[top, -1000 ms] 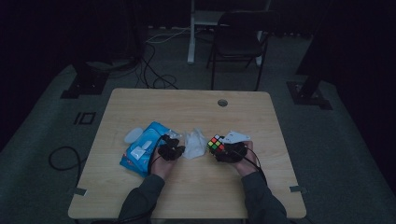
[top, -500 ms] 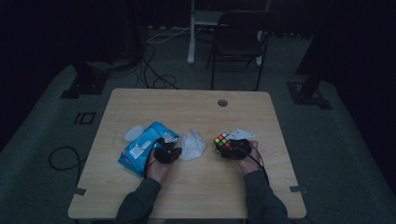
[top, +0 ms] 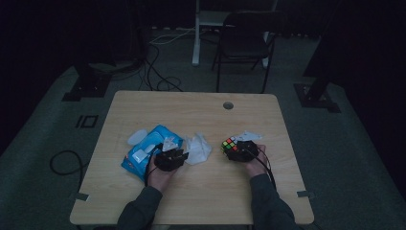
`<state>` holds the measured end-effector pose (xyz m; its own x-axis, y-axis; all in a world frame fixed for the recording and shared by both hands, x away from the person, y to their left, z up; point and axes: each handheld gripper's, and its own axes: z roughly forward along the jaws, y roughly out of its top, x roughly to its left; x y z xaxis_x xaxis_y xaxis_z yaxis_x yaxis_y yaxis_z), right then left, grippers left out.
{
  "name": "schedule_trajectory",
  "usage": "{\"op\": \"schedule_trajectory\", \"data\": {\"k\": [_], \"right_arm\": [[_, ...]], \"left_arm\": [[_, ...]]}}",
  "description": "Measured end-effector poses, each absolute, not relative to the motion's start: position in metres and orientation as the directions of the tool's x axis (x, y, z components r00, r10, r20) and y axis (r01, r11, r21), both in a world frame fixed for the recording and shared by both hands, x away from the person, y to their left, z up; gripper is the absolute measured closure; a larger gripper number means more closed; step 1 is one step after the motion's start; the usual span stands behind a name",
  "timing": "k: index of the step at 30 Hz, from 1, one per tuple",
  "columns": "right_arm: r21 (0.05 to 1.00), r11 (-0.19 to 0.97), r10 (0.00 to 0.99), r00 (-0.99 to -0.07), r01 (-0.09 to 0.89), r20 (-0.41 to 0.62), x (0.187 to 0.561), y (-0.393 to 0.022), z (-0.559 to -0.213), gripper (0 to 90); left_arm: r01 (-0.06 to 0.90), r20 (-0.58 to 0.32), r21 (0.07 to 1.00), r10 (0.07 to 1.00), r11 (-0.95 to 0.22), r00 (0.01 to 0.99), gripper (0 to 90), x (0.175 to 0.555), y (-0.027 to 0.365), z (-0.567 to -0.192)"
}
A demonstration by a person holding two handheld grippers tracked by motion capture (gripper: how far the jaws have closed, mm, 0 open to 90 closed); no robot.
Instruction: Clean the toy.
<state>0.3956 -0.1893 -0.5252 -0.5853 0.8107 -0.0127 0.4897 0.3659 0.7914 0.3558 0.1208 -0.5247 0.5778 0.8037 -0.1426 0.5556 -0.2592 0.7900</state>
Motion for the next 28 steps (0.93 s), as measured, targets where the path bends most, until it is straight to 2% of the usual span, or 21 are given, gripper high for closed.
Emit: {"op": "schedule_trajectory", "data": {"k": [5,9,11,18,28], "right_arm": [[0.791,0.345,0.816,-0.578,0.506,0.014,0.397,-0.192,-0.526,32.7],[0.785,0.340,0.813,-0.581,0.517,0.031,0.398,-0.193,-0.527,18.2],[0.797,0.331,0.812,-0.583,0.506,0.033,0.396,-0.194,-0.525,13.8],[0.860,0.270,0.817,-0.576,0.432,0.033,0.388,-0.201,-0.508,14.2],[0.891,0.212,0.834,-0.549,0.401,0.048,0.385,-0.212,-0.498,16.4]], "left_arm": [[0.550,-0.148,0.795,0.797,-0.257,0.585,67.7,0.355,0.121,-0.524],[0.542,-0.150,0.802,0.794,-0.251,0.589,67.0,0.354,0.121,-0.522],[0.539,-0.148,0.805,0.794,-0.250,0.589,66.9,0.354,0.122,-0.520],[0.525,-0.151,0.815,0.784,-0.246,0.602,65.2,0.353,0.123,-0.518],[0.525,-0.157,0.816,0.782,-0.241,0.603,64.0,0.353,0.124,-0.516]]}}
